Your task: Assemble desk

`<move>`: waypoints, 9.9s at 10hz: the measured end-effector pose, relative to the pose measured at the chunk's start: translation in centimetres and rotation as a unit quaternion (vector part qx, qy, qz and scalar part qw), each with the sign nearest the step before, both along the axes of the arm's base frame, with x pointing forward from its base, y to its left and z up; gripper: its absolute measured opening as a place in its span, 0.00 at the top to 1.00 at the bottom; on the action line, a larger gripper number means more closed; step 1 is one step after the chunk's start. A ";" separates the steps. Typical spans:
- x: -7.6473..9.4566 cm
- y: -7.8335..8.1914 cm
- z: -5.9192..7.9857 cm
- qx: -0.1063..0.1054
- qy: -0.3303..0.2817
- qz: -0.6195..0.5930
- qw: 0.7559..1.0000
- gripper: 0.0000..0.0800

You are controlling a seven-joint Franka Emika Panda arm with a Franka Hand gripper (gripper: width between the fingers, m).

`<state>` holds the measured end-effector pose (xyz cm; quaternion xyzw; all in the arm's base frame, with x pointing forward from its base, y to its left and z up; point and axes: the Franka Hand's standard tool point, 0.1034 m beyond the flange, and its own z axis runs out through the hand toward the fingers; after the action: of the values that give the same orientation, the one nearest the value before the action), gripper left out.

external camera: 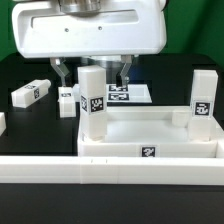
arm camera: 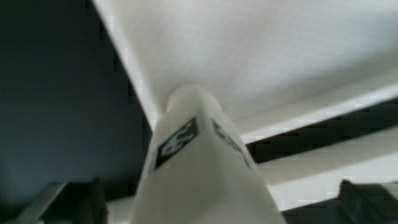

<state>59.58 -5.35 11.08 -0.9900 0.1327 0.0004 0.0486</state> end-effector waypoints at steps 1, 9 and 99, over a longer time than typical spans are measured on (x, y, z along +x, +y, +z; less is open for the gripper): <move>0.3 0.0 0.1 -0.025 -0.011 0.082 0.996 0.19; 0.9 -0.1 0.1 -0.053 -0.039 0.334 0.940 0.51; 0.6 -0.4 -0.5 -0.023 -0.033 0.013 0.999 0.64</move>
Offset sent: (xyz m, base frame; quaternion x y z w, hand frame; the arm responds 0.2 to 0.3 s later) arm 0.0050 -0.0031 -0.0001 -0.0536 0.0348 -0.2940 0.9537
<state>60.21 -5.75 10.58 -0.9919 0.1185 -0.0348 0.0298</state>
